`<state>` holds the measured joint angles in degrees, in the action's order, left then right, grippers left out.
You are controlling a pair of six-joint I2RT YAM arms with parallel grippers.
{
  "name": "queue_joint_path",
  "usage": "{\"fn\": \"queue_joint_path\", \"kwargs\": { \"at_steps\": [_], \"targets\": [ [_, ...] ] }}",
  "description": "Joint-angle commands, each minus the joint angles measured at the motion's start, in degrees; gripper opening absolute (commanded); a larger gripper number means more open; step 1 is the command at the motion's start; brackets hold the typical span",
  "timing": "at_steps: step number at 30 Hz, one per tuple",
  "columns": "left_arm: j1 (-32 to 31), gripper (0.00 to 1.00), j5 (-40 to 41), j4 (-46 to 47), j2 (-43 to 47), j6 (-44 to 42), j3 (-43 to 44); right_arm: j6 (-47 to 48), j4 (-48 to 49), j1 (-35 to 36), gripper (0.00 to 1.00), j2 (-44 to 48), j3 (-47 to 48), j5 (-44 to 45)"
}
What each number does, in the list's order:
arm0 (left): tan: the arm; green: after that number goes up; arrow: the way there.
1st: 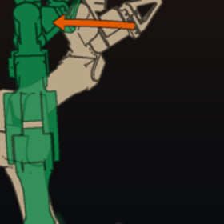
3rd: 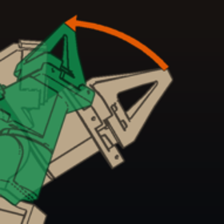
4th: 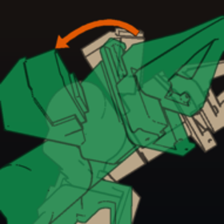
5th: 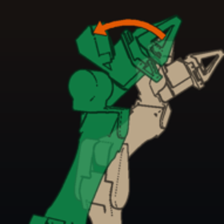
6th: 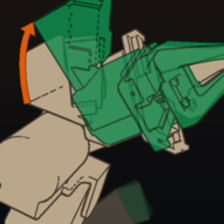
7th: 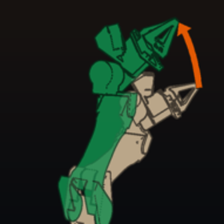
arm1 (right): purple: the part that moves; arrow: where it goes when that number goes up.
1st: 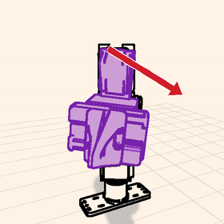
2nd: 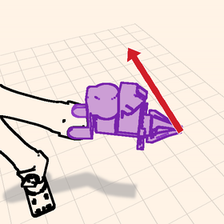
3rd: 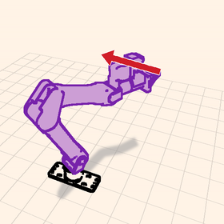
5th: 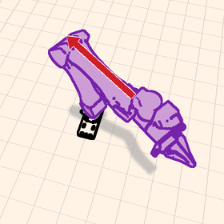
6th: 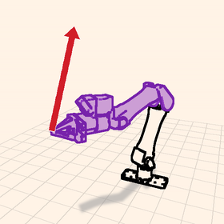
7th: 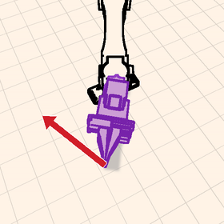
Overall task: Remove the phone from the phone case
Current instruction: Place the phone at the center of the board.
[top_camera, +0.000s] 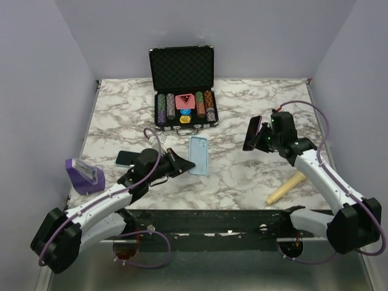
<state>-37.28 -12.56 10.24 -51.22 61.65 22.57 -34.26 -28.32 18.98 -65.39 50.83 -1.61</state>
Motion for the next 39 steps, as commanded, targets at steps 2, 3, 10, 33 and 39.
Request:
{"fn": "queue_joint_path", "kwargs": {
  "at_steps": [2,3,10,33,39],
  "targets": [
    [-0.3,0.0,-6.2,22.5,-9.3,8.5,-3.4,4.5,6.7,-2.0,0.01,-3.2,-2.1,-13.6],
    [0.0,0.0,-6.7,25.2,-11.3,9.2,-3.7,4.6,7.1,-2.0,0.01,-4.0,-3.0,-15.3],
    [1.5,0.0,-7.2,37.3,-24.0,12.1,-3.8,4.6,12.0,-2.5,0.01,-4.3,-9.2,-19.5],
    [5.8,0.0,-5.0,29.1,-32.2,6.8,-3.7,7.4,22.0,-4.8,0.01,-14.7,-11.6,-33.6],
    [6.6,0.0,-4.7,24.5,-33.9,5.2,-1.2,7.4,22.1,-4.8,0.01,-17.6,-11.0,-33.3]
  ]
}}
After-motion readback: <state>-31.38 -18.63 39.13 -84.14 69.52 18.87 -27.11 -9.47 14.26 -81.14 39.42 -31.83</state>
